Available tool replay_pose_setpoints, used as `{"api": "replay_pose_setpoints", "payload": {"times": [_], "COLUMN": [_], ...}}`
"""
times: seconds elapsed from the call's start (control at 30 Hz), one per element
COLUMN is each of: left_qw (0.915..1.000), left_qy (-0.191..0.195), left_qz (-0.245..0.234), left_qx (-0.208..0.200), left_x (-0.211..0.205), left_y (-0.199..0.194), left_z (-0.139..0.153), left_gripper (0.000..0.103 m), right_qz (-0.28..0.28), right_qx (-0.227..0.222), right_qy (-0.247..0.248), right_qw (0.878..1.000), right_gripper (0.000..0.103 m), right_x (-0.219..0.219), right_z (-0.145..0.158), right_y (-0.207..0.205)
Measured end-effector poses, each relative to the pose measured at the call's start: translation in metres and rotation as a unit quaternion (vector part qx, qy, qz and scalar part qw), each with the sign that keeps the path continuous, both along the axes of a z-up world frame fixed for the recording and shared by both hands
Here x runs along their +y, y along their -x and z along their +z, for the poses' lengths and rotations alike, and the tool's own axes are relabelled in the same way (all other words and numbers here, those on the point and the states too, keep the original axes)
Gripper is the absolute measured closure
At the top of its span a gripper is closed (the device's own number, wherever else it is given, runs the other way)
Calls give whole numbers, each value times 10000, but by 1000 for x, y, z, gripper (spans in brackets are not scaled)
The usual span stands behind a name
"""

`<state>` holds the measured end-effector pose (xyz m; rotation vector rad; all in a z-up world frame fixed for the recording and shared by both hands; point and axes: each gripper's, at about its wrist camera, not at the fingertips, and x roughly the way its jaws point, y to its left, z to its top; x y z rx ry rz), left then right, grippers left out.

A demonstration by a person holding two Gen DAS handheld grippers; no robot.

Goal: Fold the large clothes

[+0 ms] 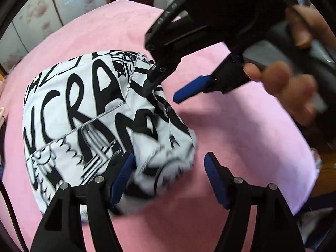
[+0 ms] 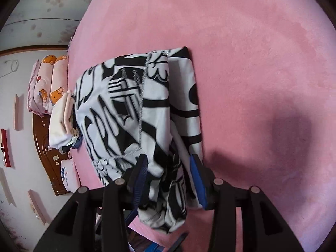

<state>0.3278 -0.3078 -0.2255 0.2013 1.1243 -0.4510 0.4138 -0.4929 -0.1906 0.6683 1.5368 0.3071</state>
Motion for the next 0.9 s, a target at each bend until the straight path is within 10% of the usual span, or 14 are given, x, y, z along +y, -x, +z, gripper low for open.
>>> {"api": "replay_pose_setpoints", "payload": {"times": [0.3,0.47,0.73,0.9], "left_qw": [9917,9744,9592,9551], "left_qy": [128,180,581,771], "left_qz": [1017,1980,2505,2446], "left_qx": [777,1053,1176,1484], "left_x": [83,141,197,204], "left_y": [-12,-28,-29,-25], "left_z": [24,22,11,-6], "left_gripper": [29,29,31,50], "right_qz": [432,834,532,254], "right_qx": [43,532,-555,-827], "right_qy": [-21,1049,1370,1463], "right_qw": [9991,9896,9876,9854], "right_gripper": [62,76,92,93], "right_x": [45,83,98,90], "right_z": [18,-4,19,22], "right_y": [15,25,47,67]}}
